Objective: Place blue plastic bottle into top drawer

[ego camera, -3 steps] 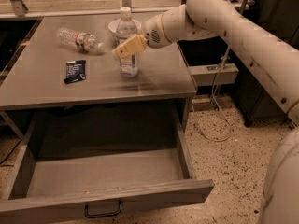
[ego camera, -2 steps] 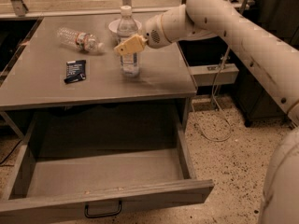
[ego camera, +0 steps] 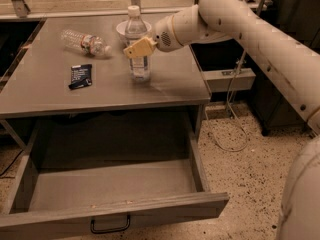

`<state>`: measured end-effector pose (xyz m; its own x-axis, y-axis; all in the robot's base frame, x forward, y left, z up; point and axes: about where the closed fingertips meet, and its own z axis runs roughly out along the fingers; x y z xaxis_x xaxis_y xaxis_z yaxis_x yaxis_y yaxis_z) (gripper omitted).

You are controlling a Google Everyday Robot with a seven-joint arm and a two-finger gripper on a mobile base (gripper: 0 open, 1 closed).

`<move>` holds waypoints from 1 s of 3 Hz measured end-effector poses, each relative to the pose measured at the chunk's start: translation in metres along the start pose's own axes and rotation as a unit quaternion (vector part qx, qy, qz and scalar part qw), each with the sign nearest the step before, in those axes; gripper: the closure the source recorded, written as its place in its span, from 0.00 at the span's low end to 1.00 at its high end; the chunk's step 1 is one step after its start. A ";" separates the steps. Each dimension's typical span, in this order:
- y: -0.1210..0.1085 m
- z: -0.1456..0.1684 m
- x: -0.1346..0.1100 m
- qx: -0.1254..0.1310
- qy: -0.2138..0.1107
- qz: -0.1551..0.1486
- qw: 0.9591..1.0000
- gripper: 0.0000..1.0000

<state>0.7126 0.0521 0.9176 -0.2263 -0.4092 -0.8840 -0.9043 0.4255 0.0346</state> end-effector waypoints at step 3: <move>0.044 -0.074 0.006 0.081 0.019 -0.007 0.997 1.00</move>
Offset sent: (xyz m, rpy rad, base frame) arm -0.0764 -0.0592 0.0407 -0.1026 -0.0899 -0.1715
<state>0.6449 0.0091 0.9484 -0.2296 -0.4454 -0.8654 -0.8382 0.5424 -0.0568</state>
